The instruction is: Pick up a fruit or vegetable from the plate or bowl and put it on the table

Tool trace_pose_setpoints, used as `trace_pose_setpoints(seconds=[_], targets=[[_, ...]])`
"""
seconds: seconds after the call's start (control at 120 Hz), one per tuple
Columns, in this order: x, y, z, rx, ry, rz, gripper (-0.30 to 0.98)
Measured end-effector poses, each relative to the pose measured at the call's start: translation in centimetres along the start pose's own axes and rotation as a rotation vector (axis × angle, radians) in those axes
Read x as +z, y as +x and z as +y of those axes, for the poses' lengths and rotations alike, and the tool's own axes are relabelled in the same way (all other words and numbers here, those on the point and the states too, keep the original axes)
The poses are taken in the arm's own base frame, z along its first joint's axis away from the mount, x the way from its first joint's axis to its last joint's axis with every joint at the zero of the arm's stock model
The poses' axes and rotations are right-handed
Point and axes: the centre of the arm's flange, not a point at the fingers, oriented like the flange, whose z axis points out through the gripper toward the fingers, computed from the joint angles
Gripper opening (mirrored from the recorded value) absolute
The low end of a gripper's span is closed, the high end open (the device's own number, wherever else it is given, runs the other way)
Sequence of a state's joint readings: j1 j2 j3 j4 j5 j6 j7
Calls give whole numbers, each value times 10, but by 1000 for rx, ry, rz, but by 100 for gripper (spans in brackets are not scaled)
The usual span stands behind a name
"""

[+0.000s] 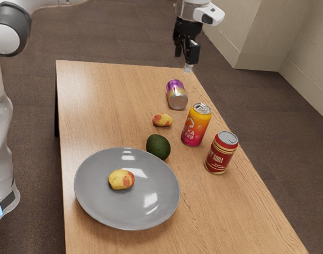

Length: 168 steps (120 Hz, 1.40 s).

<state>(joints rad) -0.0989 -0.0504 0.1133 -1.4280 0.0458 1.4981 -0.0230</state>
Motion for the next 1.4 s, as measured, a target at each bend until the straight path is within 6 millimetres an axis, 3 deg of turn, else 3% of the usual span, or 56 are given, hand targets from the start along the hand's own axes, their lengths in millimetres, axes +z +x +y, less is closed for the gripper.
trace_pose_setpoints(seconds=[0.208, 0.317, 0.358, 0.408, 0.475, 0.542, 0.592, 0.742, 0.908, 0.992, 1.067, 1.217, 1.333, 1.4], targets=[[-2, -4, -19, -52, 14, -17, 69], [-79, -16, -14, -50, 89, 117, 69], [-99, -22, 2, -24, 122, 155, 69], [-105, -24, 33, 31, 145, 165, 69], [-88, -17, 89, 135, 143, 133, 69], [-54, -8, 152, 248, 52, 65, 69], [-31, -1, 177, 287, 14, 17, 68], [2, 28, 133, 193, -11, -45, 69], [-1, 21, 149, 216, -20, -45, 69], [5, -15, 153, 228, -21, -81, 69], [37, -57, 152, 231, -32, -147, 69], [89, -129, 122, 179, -36, -171, 69], [127, -155, 115, 168, -43, -157, 69], [135, -161, 115, 167, -53, -138, 69]])
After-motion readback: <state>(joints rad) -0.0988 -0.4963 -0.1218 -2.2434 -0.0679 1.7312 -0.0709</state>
